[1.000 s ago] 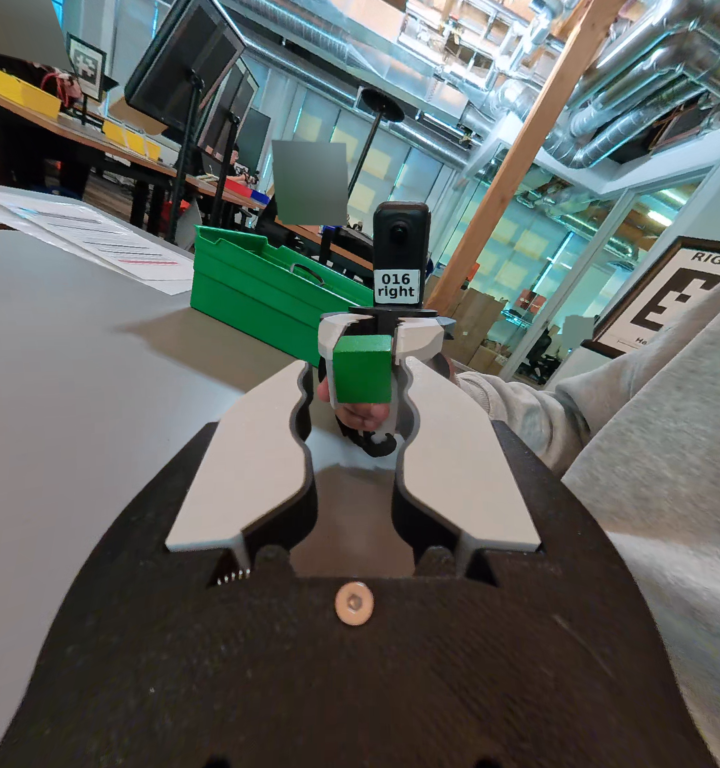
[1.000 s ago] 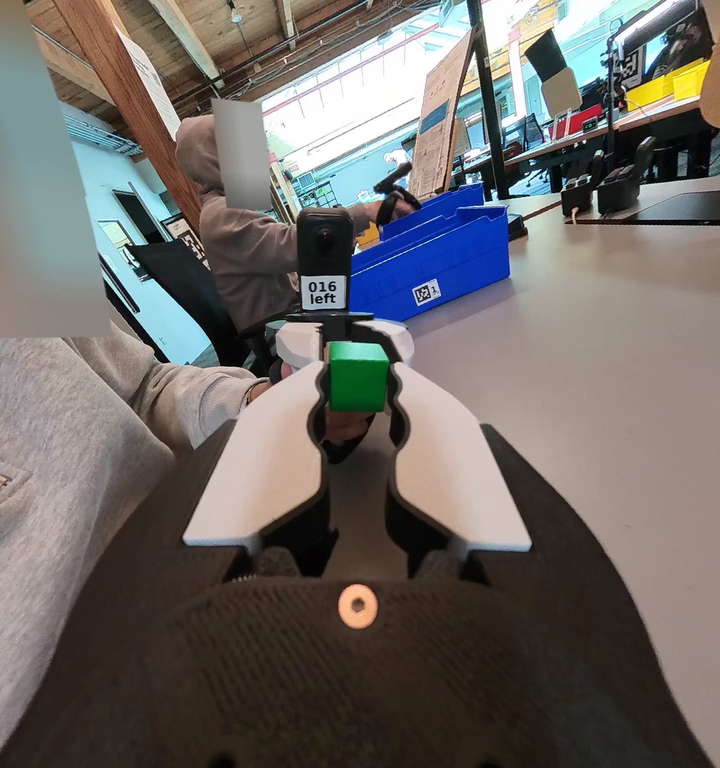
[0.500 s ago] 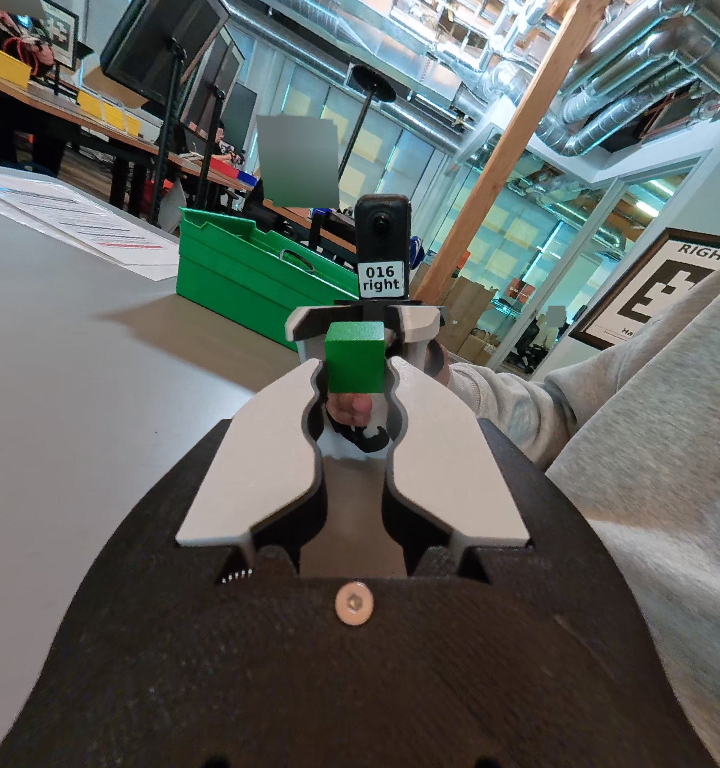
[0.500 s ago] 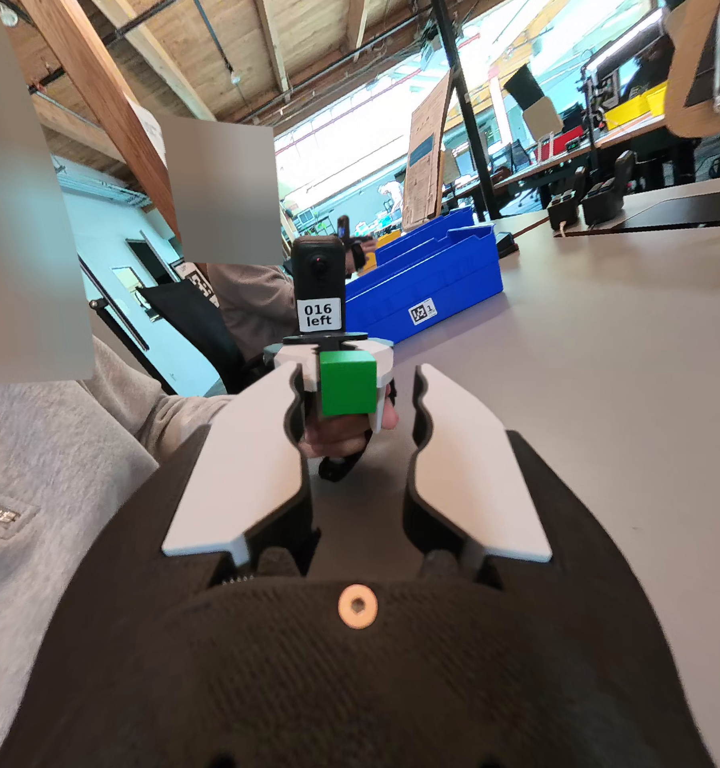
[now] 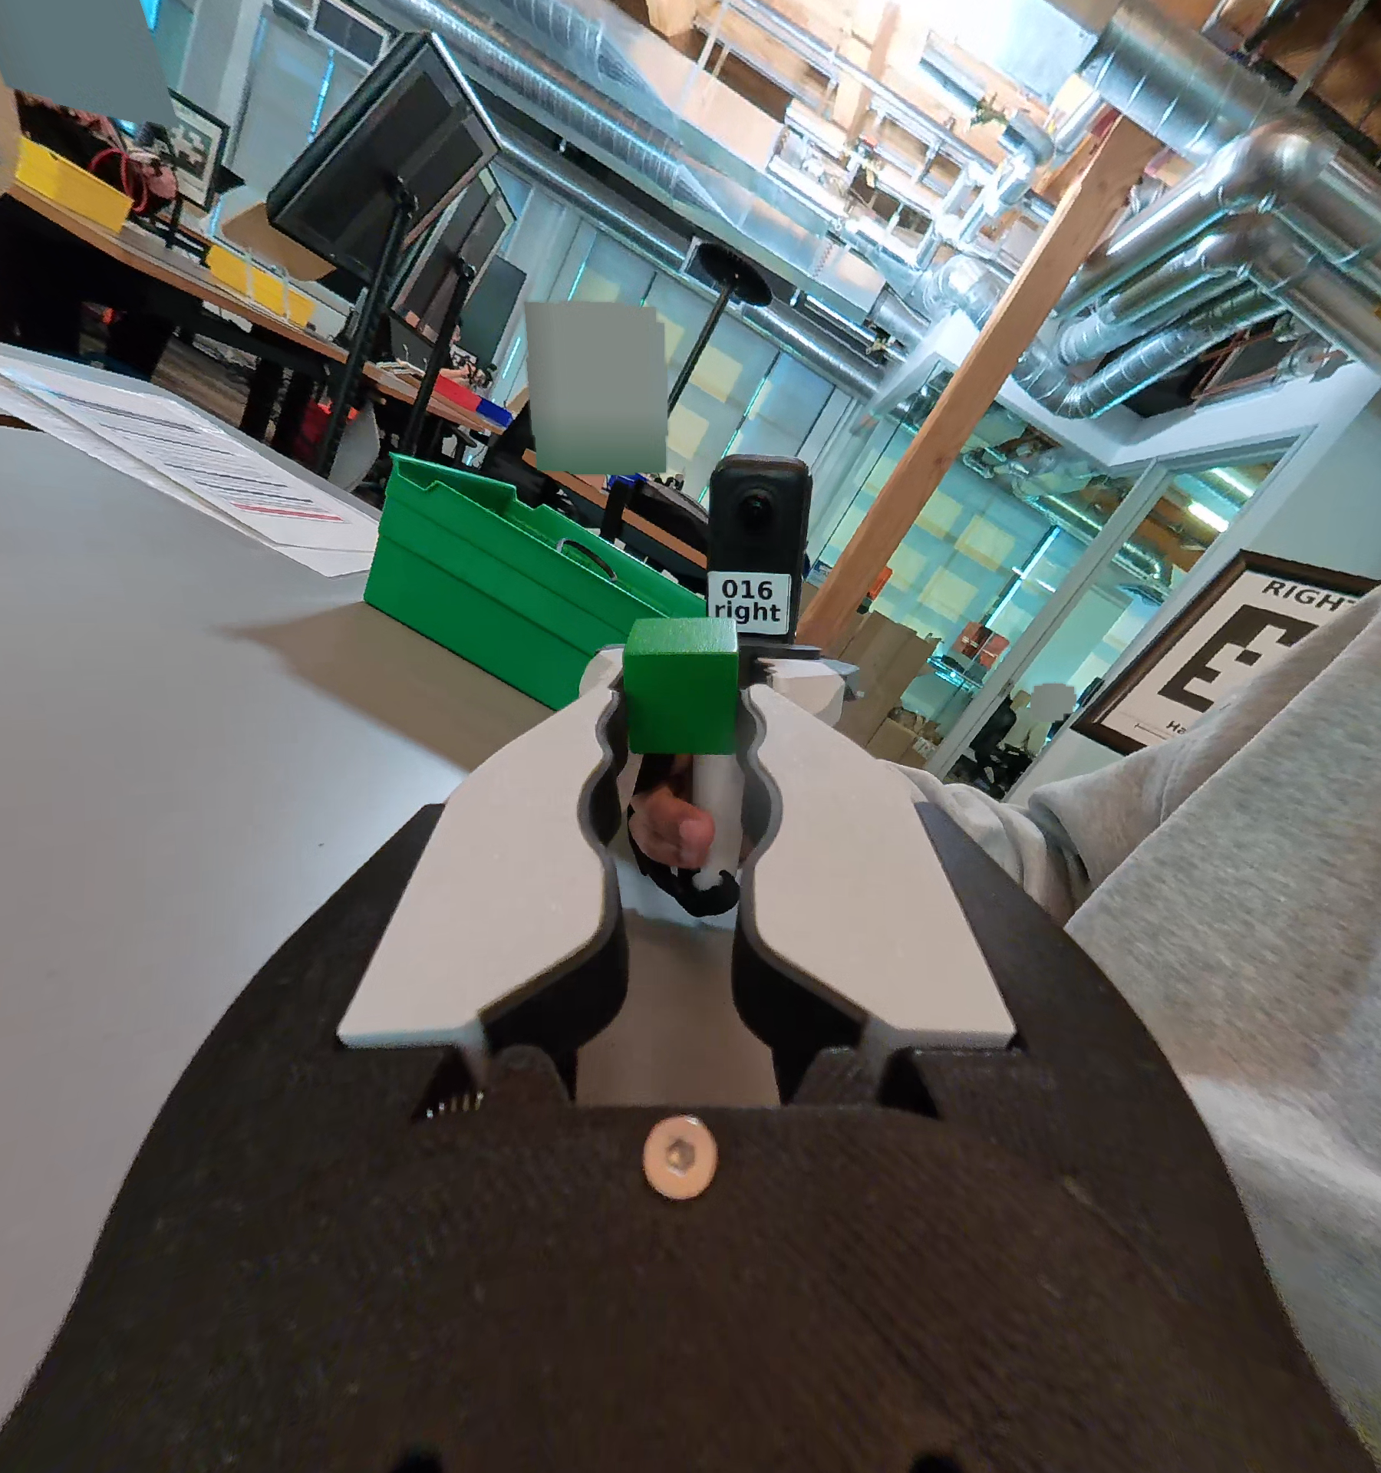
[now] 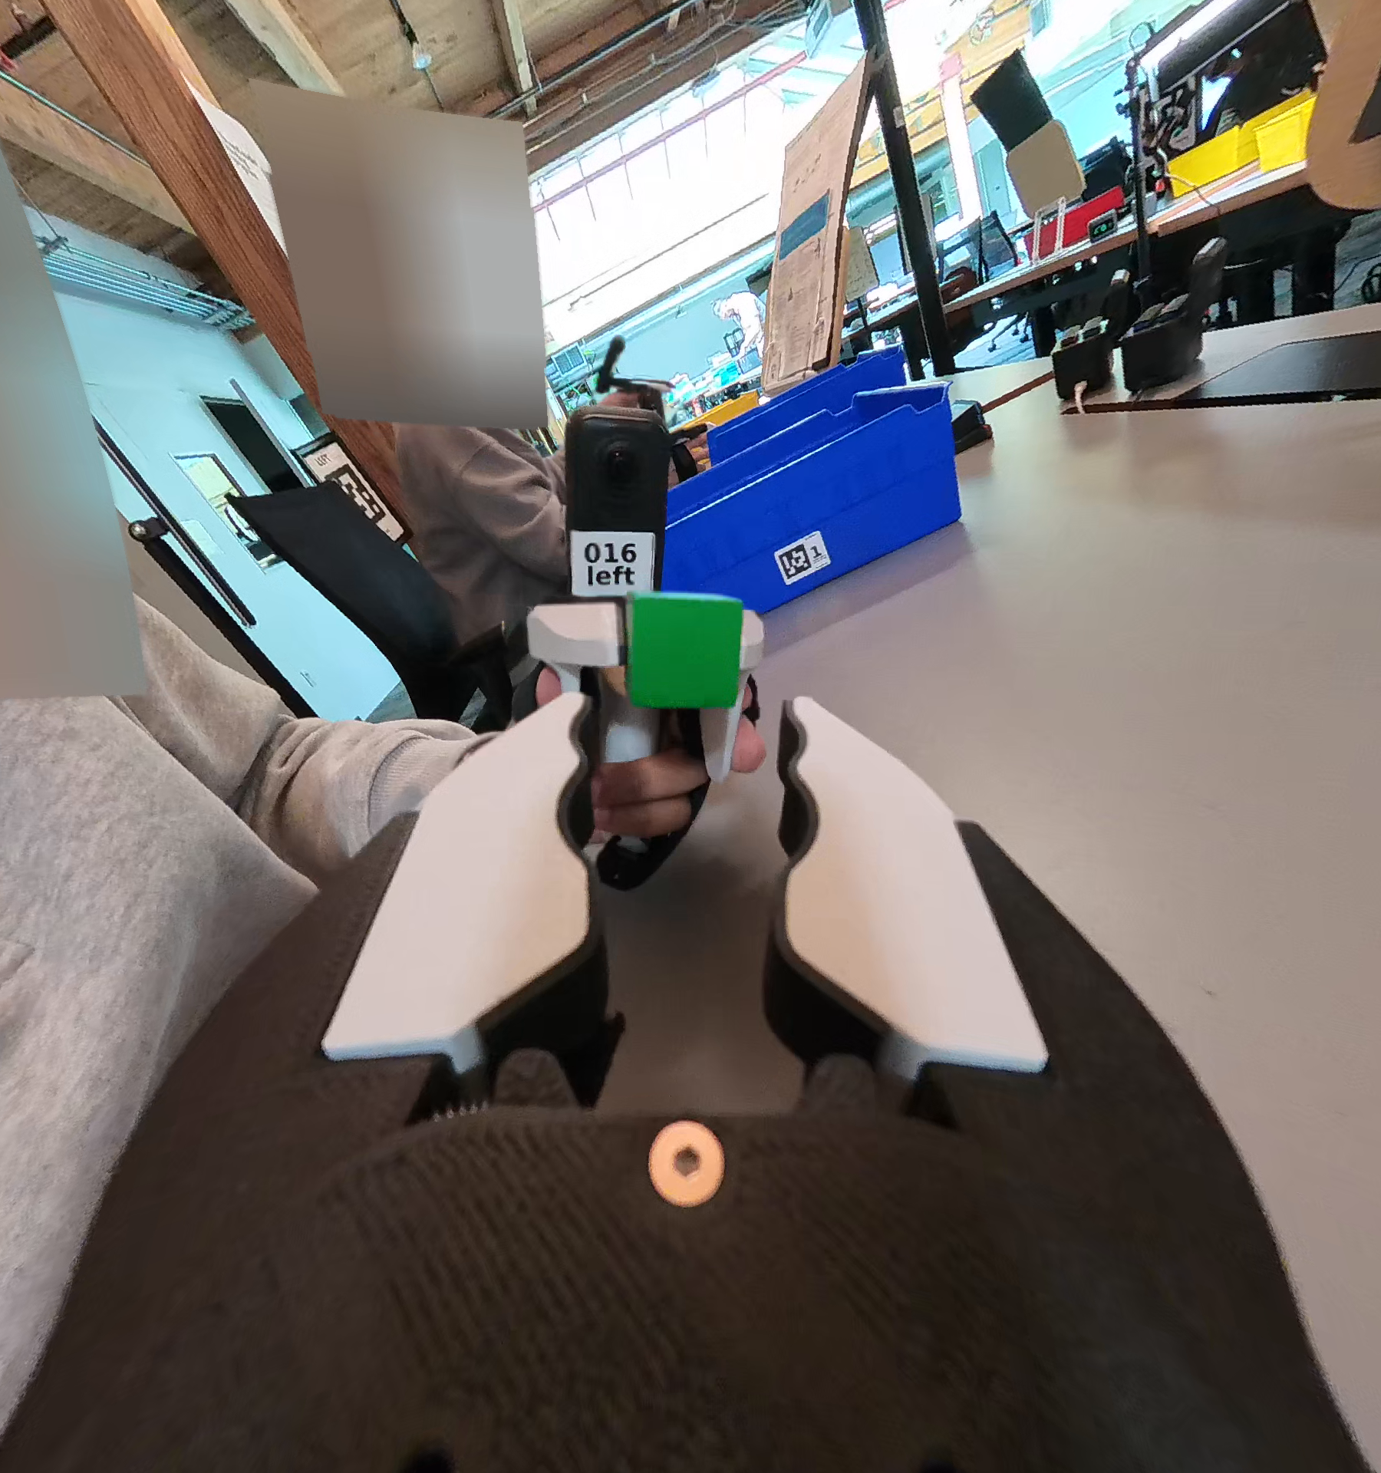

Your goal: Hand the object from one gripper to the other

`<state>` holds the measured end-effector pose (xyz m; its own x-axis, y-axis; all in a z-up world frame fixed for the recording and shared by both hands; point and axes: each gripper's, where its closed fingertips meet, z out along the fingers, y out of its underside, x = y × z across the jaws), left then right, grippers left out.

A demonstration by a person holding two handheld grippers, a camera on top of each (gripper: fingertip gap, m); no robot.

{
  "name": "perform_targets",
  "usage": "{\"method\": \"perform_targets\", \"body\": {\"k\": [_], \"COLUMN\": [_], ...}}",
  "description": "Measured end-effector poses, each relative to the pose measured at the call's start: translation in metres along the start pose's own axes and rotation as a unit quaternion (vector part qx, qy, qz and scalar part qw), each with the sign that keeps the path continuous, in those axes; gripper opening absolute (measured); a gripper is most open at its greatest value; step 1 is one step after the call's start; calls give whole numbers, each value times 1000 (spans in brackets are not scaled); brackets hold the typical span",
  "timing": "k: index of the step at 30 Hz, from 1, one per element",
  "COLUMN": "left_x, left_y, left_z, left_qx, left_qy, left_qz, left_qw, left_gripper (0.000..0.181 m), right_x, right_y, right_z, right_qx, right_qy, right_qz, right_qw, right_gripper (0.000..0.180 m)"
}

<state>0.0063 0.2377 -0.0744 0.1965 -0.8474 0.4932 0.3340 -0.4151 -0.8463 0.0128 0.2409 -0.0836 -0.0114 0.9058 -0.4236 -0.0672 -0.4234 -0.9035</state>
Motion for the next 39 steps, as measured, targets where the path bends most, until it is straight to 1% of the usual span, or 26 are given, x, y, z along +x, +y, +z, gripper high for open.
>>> {"method": "perform_targets", "body": {"k": [5,9,11,14,19,23,26,28,30,32,34,37,39], "left_x": [2,3,3,4,4,2,1,0,-1,0,2,0,-1], "left_y": [6,6,7,6,7,5,3,4,6,9,16,27,26], "left_z": [4,5,5,5,6,6,6,5,5,5,6,7,8], "left_qx": [-14,-13,-14,-13,-11,-6,-3,-13,-35,-57,-86,-121,-123], "left_qy": [1,0,0,4,4,-3,-13,-29,-51,-68,-79,-97,-108], "left_qz": [10,13,15,17,12,13,29,71,144,224,291,360,383], "left_qw": [1000,1000,1000,1000,1000,1000,999,997,988,971,950,920,909], "left_gripper": [25,25,25,25,25,38,47,52,55,57,57,48,41], "right_x": [-1,-2,-3,-4,-4,-3,0,1,1,-2,-4,-7,-8], "right_y": [-8,-4,-1,1,0,-1,-2,-3,0,4,9,15,17], "right_z": [-4,-2,0,0,-1,-1,-3,-4,-5,-6,-5,-3,-3], "right_qx": [23,13,2,-6,-5,-2,1,6,-2,-20,-31,-51,-59], "right_qy": [-10,-16,-13,-8,-10,-9,-9,-17,-41,-79,-105,-114,-116], "right_qz": [15,18,5,-13,-5,6,34,69,135,217,275,295,299], "right_qw": [1000,1000,1000,1000,1000,1000,999,997,990,973,955,947,945], "right_gripper": [38,36,27,27,27,27,27,26,26,26,26,26,26]}}
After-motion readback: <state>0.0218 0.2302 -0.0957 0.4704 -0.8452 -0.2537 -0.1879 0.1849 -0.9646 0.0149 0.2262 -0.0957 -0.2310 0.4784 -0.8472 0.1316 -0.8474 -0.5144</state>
